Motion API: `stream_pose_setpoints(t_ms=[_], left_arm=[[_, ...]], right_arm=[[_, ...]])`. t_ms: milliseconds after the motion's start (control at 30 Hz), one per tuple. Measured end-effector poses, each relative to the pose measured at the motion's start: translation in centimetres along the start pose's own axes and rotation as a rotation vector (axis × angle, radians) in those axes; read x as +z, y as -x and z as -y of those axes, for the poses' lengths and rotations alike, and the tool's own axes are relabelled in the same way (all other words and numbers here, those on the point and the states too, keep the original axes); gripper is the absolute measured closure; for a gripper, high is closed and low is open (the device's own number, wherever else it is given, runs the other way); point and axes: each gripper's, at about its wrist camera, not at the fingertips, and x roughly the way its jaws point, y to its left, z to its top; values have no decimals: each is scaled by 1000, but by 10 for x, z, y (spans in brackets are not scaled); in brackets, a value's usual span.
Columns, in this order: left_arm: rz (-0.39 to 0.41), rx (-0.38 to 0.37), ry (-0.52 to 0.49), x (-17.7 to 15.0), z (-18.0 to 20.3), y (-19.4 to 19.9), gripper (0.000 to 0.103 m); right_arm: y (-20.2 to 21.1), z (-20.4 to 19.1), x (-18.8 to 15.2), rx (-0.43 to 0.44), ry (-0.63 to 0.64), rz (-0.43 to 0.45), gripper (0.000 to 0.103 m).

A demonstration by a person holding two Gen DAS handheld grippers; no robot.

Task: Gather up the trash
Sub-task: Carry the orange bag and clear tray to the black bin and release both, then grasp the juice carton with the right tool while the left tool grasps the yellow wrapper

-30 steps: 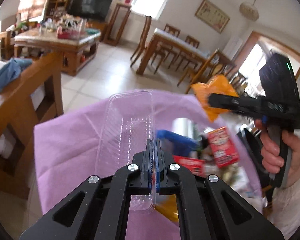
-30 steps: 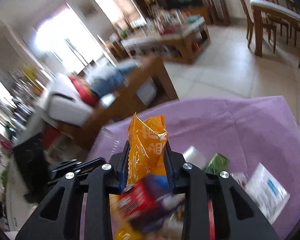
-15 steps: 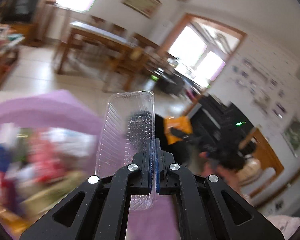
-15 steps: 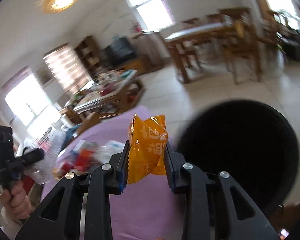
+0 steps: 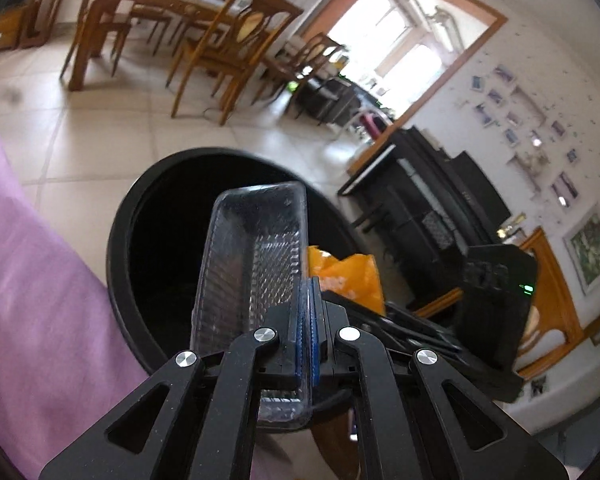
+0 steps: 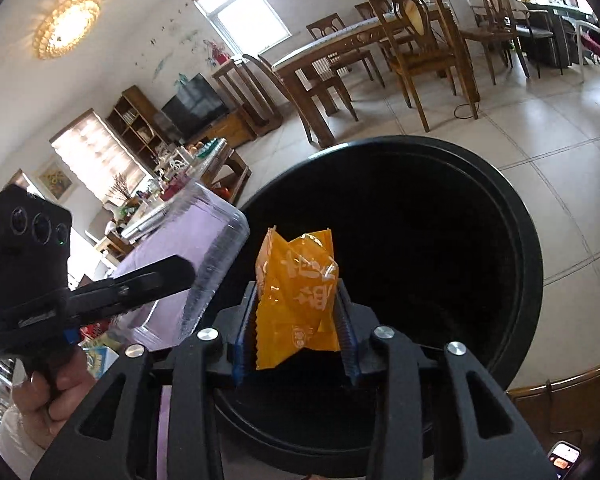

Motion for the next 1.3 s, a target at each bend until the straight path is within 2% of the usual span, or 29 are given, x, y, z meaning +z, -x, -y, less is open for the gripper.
stream_pose_setpoints(t_ms=[33,67,100,167,300,367,467,533,633,700,733,833,933,1000,1067,1167,1300], left_arm=[[-10,15,3,3,-4,-1,93],[-18,33,6,4,-6,0,80],[-16,40,7,4,-7,6,62],[16,48,0,2,-4,22,46],[65,52,-49,-22,17,86,37],[104,70,-88,-43,31,133,31],[157,102,-107,-72,28,195,30],[197,129,-74,-90,13,245,30],[248,205,-15,-111,-12,306,30],[294,300,72,-138,-43,354,30],[306,316,100,-145,-52,365,30],[342,404,241,-183,-92,408,30],[322,462,331,-206,-123,426,31],[297,441,396,-220,-142,424,31],[282,430,436,-224,-155,420,31],[271,400,448,-222,-164,412,30],[268,400,463,-213,-167,396,31]], right_arm=[[2,1,-1,-4,4,-3,47],[3,2,-1,-9,5,-3,36],[6,4,-3,-16,8,8,22],[10,-4,-4,-39,14,30,19],[21,-18,-11,-33,24,53,19],[24,-30,-14,-23,48,56,19],[18,-67,-21,25,106,34,18],[8,-99,-30,86,153,-7,10],[-10,-157,-48,189,259,-81,9],[-18,-197,-62,244,376,-113,9],[-22,-220,-71,263,461,-126,9],[-35,-284,-101,262,753,-153,9],[-53,-322,-120,279,952,-197,9],[-71,-340,-129,251,1042,-254,11],[-92,-353,-133,212,1128,-316,24],[-109,-354,-133,205,1172,-384,30],[-105,-358,-132,217,1186,-381,35]])
